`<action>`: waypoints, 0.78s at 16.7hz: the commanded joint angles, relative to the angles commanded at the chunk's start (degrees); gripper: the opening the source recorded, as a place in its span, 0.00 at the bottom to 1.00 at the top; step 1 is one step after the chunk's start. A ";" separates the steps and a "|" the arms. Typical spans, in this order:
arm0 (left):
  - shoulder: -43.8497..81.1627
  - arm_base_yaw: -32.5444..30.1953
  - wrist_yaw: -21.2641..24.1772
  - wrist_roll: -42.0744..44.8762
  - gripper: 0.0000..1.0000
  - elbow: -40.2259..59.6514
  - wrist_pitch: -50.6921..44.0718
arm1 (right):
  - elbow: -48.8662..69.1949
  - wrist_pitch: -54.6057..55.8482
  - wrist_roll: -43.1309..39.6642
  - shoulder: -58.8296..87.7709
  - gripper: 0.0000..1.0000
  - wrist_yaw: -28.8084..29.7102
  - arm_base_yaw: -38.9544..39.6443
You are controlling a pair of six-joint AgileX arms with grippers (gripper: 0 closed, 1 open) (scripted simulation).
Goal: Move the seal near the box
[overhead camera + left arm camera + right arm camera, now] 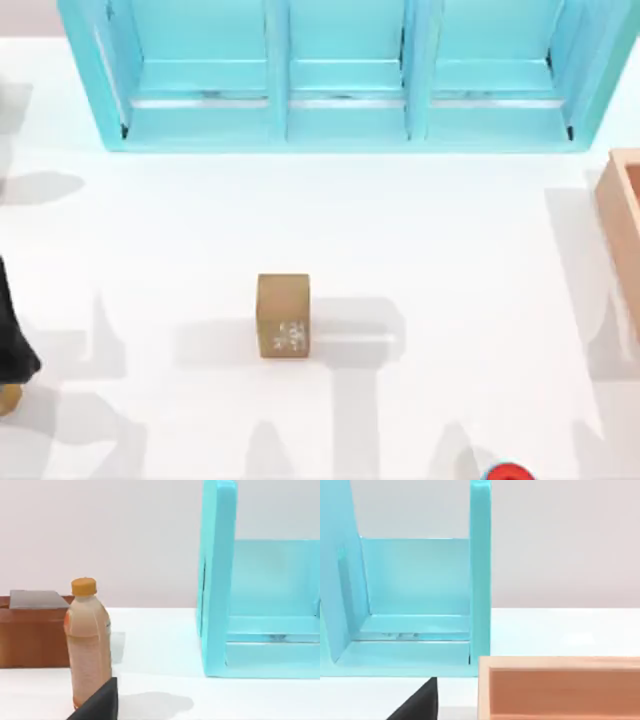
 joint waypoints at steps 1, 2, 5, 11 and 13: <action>0.00 0.00 0.00 0.00 1.00 0.00 0.00 | 0.00 0.00 0.00 0.00 1.00 0.00 0.00; 0.00 0.00 0.00 0.00 1.00 0.00 0.00 | 0.00 0.00 0.00 0.00 1.00 0.00 0.00; 0.00 0.00 0.00 0.00 1.00 0.00 0.00 | 2.11 -2.49 0.98 3.00 1.00 -0.09 0.82; 0.00 0.00 0.00 0.00 1.00 0.00 0.00 | 19.27 -19.38 7.13 24.18 1.00 -0.81 5.47; 0.00 0.00 0.00 0.00 1.00 0.00 0.00 | 28.89 -26.77 9.66 35.17 1.00 -1.53 7.71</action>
